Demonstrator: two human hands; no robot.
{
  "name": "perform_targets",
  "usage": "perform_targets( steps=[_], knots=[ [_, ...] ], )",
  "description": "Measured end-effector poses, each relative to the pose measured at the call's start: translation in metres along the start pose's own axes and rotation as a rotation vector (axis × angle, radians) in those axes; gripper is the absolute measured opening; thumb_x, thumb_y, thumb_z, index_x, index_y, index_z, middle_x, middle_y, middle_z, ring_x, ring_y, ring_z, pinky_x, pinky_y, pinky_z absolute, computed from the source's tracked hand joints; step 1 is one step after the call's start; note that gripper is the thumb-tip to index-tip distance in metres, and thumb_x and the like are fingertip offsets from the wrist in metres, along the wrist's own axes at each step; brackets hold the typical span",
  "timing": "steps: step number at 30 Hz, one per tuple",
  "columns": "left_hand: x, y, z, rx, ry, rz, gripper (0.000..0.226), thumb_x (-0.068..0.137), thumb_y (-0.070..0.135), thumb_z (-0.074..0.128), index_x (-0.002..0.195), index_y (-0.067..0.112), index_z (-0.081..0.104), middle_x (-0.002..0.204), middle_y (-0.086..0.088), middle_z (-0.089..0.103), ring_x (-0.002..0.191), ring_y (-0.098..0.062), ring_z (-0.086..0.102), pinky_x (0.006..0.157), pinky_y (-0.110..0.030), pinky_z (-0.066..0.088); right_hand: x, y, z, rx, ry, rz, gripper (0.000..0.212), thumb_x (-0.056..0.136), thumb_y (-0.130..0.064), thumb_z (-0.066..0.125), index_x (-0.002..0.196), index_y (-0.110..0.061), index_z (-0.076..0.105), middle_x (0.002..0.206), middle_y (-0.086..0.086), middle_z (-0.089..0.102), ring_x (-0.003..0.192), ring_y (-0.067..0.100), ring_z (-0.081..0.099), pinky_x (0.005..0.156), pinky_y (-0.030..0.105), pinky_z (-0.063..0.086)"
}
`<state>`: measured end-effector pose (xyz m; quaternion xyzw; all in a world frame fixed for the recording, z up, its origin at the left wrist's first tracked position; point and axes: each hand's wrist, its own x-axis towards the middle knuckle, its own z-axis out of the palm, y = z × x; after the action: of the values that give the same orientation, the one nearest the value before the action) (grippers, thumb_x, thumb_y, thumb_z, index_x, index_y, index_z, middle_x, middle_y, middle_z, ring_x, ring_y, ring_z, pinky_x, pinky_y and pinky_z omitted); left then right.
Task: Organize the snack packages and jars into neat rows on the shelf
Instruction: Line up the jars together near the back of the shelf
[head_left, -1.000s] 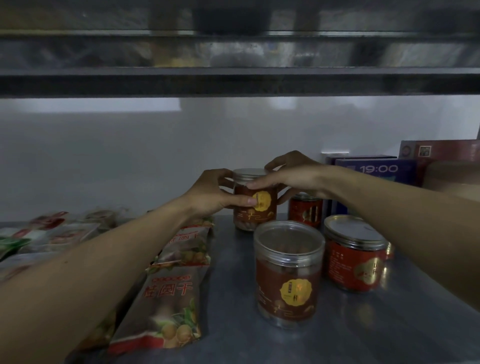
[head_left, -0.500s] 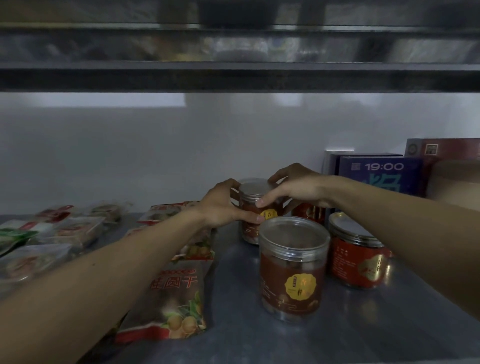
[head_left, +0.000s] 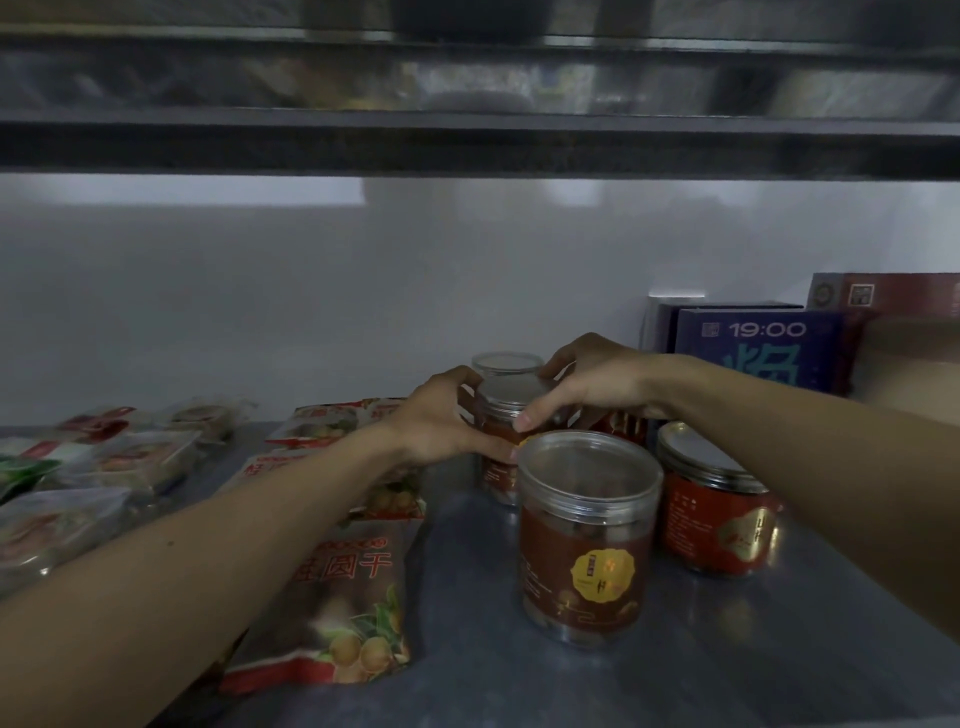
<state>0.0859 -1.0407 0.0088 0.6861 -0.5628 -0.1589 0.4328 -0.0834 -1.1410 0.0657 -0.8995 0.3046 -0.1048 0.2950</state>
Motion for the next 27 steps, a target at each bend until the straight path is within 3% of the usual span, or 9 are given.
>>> perform_targets(
  steps=[11, 15, 20, 23, 25, 27],
  knots=[
    [-0.002, -0.001, 0.001, -0.027, 0.003, 0.001, 0.063, 0.055, 0.018, 0.093, 0.107, 0.019, 0.057, 0.098, 0.0, 0.068, 0.091, -0.017, 0.068, 0.082, -0.032, 0.056, -0.003, -0.001, 0.002, 0.021, -0.005, 0.015, 0.041, 0.062, -0.036, 0.089, 0.087, -0.022, 0.06, 0.093, 0.002, 0.07, 0.087, 0.017, 0.07, 0.082, 0.033, 0.059],
    [-0.007, 0.003, 0.002, -0.046, -0.014, 0.011, 0.065, 0.058, 0.015, 0.091, 0.112, 0.019, 0.056, 0.1, 0.004, 0.068, 0.091, -0.007, 0.066, 0.068, -0.013, 0.051, -0.007, -0.002, 0.0, 0.015, -0.007, 0.02, 0.059, 0.062, -0.039, 0.089, 0.108, -0.019, 0.059, 0.099, -0.001, 0.067, 0.092, 0.015, 0.067, 0.084, 0.031, 0.058],
    [-0.013, 0.007, -0.004, -0.103, -0.028, 0.001, 0.083, 0.054, 0.01, 0.092, 0.125, 0.015, 0.05, 0.102, 0.0, 0.065, 0.093, -0.014, 0.066, 0.076, -0.024, 0.055, -0.017, -0.001, -0.007, 0.061, 0.105, 0.037, 0.099, 0.056, -0.057, 0.086, 0.138, -0.018, 0.048, 0.127, 0.002, 0.06, 0.112, 0.02, 0.06, 0.099, 0.038, 0.05],
    [-0.018, 0.011, -0.011, -0.083, 0.018, 0.014, 0.082, 0.053, 0.01, 0.092, 0.123, 0.017, 0.049, 0.1, 0.001, 0.063, 0.092, -0.013, 0.063, 0.072, -0.021, 0.054, -0.035, -0.003, -0.013, 0.12, 0.221, 0.026, 0.079, 0.062, -0.055, 0.084, 0.129, -0.021, 0.056, 0.118, 0.0, 0.061, 0.107, 0.016, 0.06, 0.094, 0.031, 0.051],
    [-0.027, 0.015, -0.016, -0.054, 0.059, 0.021, 0.08, 0.052, 0.016, 0.093, 0.12, 0.019, 0.052, 0.104, 0.0, 0.062, 0.099, -0.018, 0.062, 0.082, -0.029, 0.055, -0.051, -0.006, -0.016, 0.154, 0.279, -0.005, 0.065, 0.068, -0.05, 0.082, 0.122, -0.021, 0.062, 0.113, -0.001, 0.064, 0.103, 0.012, 0.061, 0.088, 0.026, 0.051],
    [-0.039, 0.022, -0.019, -0.04, 0.121, 0.022, 0.075, 0.053, 0.023, 0.093, 0.117, 0.02, 0.056, 0.106, -0.002, 0.063, 0.101, -0.019, 0.062, 0.087, -0.034, 0.055, -0.068, -0.008, -0.019, 0.187, 0.264, -0.042, 0.056, 0.073, -0.046, 0.08, 0.119, -0.018, 0.064, 0.114, 0.001, 0.066, 0.102, 0.013, 0.065, 0.091, 0.029, 0.053]
  ],
)
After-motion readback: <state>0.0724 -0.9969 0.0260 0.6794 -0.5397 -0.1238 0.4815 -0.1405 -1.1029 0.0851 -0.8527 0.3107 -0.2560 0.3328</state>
